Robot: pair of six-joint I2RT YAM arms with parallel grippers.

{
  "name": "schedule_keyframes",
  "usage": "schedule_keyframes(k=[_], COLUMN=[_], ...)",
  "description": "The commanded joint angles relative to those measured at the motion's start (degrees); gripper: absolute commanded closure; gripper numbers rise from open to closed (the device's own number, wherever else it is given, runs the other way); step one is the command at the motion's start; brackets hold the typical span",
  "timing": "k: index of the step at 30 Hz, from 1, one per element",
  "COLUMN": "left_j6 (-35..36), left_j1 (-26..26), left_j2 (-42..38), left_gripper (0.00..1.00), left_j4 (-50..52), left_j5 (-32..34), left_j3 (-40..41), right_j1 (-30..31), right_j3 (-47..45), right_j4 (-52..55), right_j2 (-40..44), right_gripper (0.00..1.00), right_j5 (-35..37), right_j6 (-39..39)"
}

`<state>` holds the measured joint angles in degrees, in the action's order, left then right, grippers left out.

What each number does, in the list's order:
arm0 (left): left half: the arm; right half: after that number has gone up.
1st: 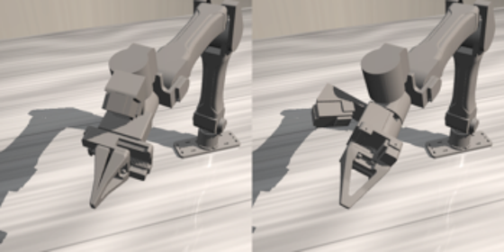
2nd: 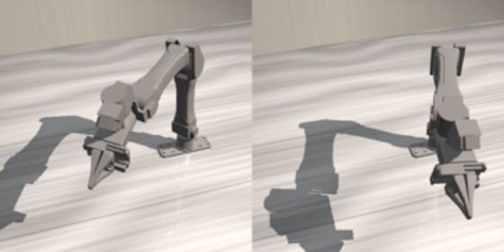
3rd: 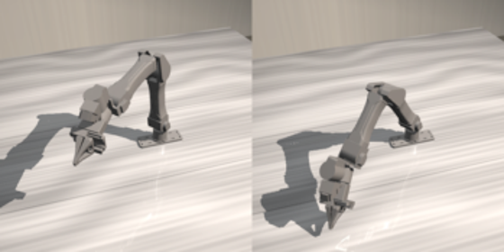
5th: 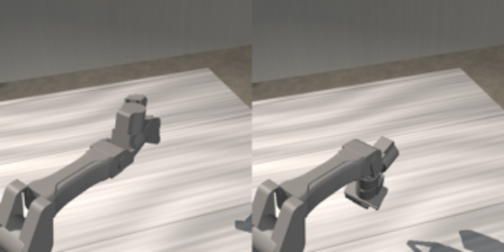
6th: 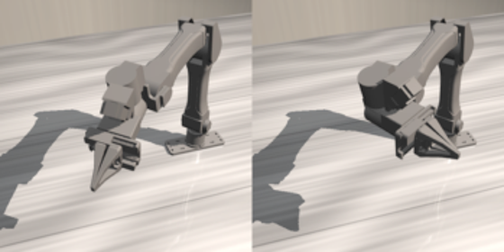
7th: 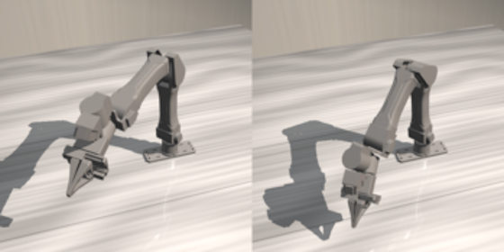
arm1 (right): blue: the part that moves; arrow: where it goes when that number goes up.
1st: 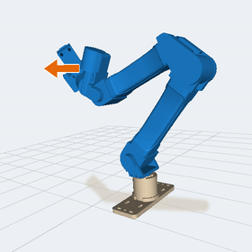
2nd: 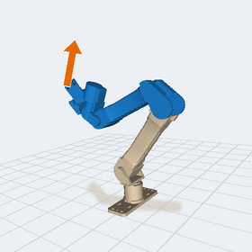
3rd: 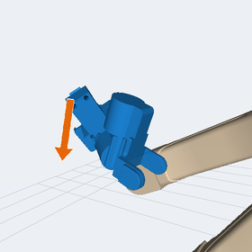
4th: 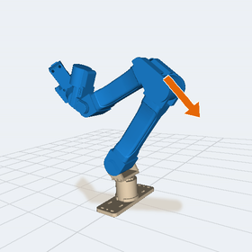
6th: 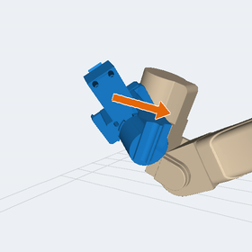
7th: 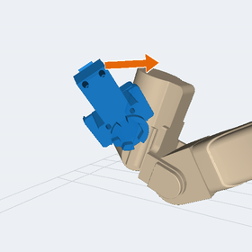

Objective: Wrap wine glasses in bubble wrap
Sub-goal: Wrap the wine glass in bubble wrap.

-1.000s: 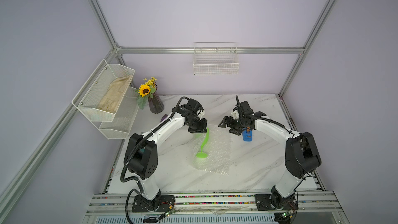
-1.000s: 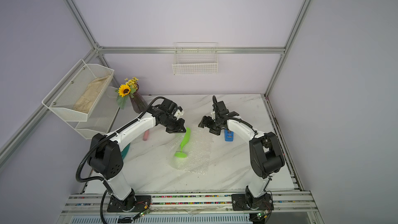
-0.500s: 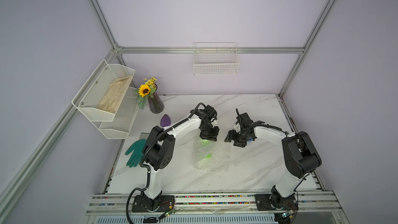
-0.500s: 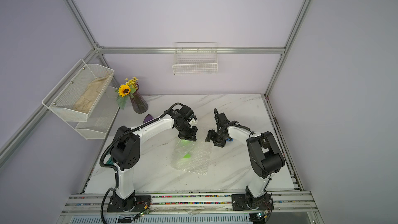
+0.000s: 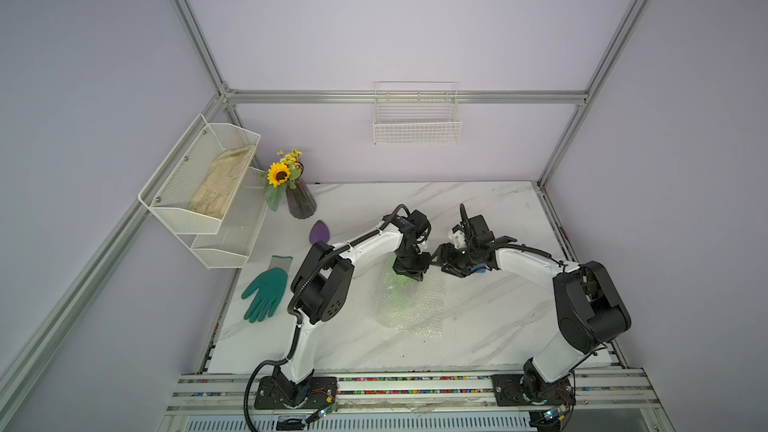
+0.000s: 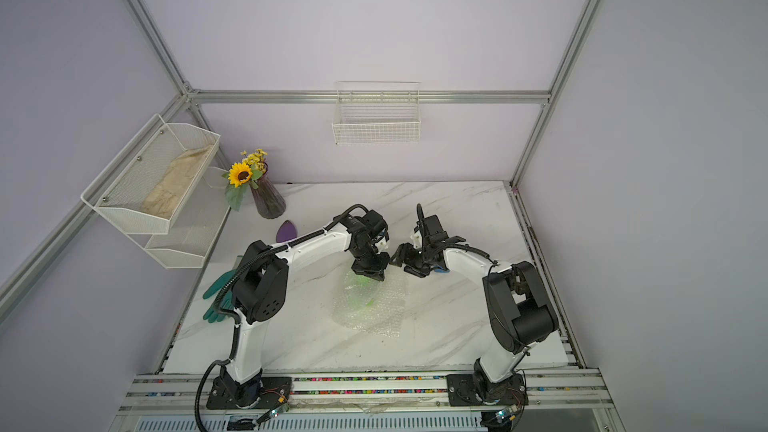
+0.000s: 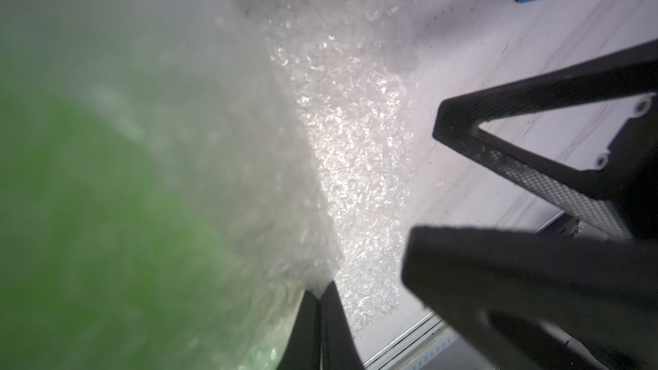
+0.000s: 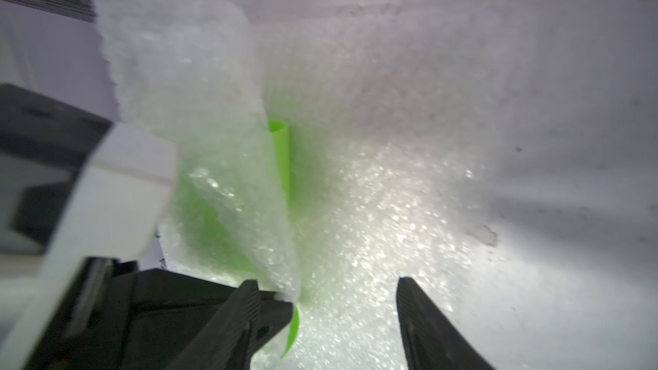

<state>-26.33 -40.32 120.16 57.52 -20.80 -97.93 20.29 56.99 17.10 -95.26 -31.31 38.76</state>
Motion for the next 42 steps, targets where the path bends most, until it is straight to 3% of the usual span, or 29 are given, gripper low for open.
schedule_keyframes(k=[1,7,12,15,19,20,23,24,26,30,36,42], left_j6=[1.98,1.81,1.92,1.87,1.72,1.59,0.97,0.80,-0.25,-1.22,0.54,0.83], left_j1=[-0.11,-0.20,-0.20,-0.17,-0.18,-0.20,-0.09,0.02,0.52,3.72,8.43,9.08], left_j2=[-3.72,-4.10,-4.39,-4.39,-5.40,-5.80,-7.68,-8.71,-11.47,-15.63,-13.26,-9.93], left_gripper=[0.98,0.98,0.98,0.98,0.97,0.93,0.68,0.58,0.48,0.37,0.31,0.11], left_j4=[0.53,-0.47,-1.00,-1.05,-1.01,-1.05,-0.93,-0.88,-0.98,-1.20,-1.54,-2.48], left_j5=[0.74,-0.15,-0.80,-0.93,-0.07,0.30,2.74,3.96,7.64,10.16,2.59,0.06], left_j3=[0.14,0.40,0.63,0.70,1.29,1.37,1.01,0.69,0.38,1.30,4.18,3.48], right_j1=[-0.74,-0.87,-0.87,-0.85,-0.80,-0.87,-0.77,-0.77,-0.78,-0.27,1.18,1.94], right_j3=[-1.65,-0.30,0.31,0.53,2.18,2.45,2.59,2.79,2.97,4.03,4.73,5.49], right_j4=[-12.86,-20.05,-21.94,-20.62,-12.15,-11.12,-10.49,-10.30,-9.88,-8.53,-8.13,-7.63], right_j2=[-0.34,-7.50,-10.04,-10.64,-10.43,-10.56,-10.77,-10.98,-11.24,-11.76,-13.04,-13.57], right_gripper=[0.35,0.35,0.42,0.53,0.74,0.80,0.97,1.00,1.00,0.98,0.95,0.95], right_j5=[-8.62,-15.60,-18.54,-17.05,-8.54,-7.67,-7.01,-7.01,-6.79,-5.82,-5.07,-4.36], right_j6=[4.42,7.01,6.14,5.26,0.50,-0.28,-1.12,-1.30,-1.65,-2.45,-2.35,-2.21])
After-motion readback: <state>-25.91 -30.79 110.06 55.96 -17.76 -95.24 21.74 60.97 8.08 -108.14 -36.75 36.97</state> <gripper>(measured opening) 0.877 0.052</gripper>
